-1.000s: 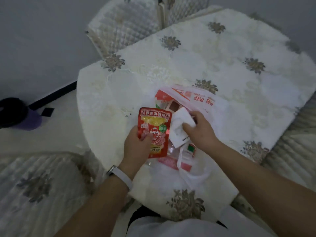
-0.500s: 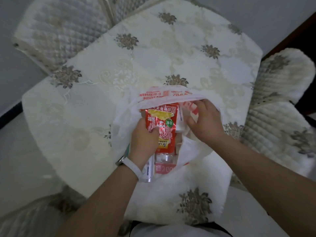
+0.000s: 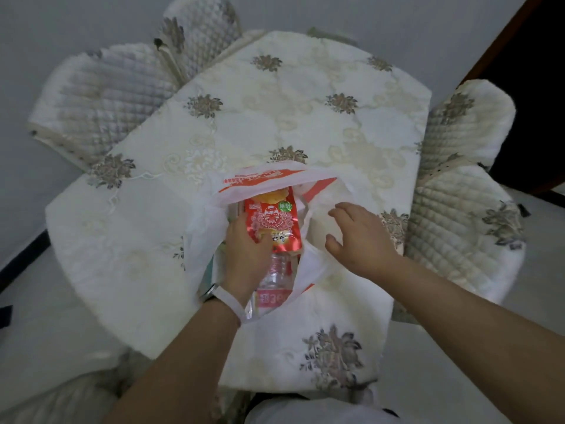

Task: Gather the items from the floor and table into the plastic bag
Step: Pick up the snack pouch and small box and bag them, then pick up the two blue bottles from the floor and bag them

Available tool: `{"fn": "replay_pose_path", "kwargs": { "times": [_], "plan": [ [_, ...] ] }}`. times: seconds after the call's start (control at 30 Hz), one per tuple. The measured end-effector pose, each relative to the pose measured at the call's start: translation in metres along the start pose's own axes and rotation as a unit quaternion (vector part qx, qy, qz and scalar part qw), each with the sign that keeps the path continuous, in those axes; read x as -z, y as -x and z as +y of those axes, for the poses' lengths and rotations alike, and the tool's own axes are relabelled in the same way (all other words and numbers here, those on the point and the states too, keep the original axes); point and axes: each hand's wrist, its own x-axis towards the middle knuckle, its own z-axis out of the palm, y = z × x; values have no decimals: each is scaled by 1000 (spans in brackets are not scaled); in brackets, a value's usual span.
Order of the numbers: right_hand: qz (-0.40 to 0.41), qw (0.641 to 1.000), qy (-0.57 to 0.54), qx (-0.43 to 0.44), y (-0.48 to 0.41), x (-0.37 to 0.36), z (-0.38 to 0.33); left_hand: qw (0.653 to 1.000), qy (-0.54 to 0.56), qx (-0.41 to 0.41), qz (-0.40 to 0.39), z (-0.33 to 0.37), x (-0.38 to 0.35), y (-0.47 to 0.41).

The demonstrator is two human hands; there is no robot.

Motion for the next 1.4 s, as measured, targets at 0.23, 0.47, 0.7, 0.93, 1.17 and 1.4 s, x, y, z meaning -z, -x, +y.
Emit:
{"fn": "replay_pose_path", "kwargs": {
  "times": [0.23, 0.47, 0.7, 0.93, 1.17, 1.4],
  "plan": [
    [30, 998, -20, 55, 46, 29, 41, 977, -174, -123, 31, 35, -24, 86],
    [52, 996, -45, 62, 122, 68, 138, 931, -290, -221, 27, 97, -114, 163],
    [92, 995, -44, 9, 205, 108, 272, 859, -349, -374, -13, 164, -242, 209],
    [131, 988, -7, -85, 282, 137, 394, 775, -394, -484, -99, 230, -362, 214],
    [110, 973, 13, -200, 328, 132, 487, 736, -367, -541, -177, 270, -484, 191],
    [82, 964, 52, -248, 298, 125, 590, 709, -328, -585, -217, 305, -612, 131]
  ]
}}
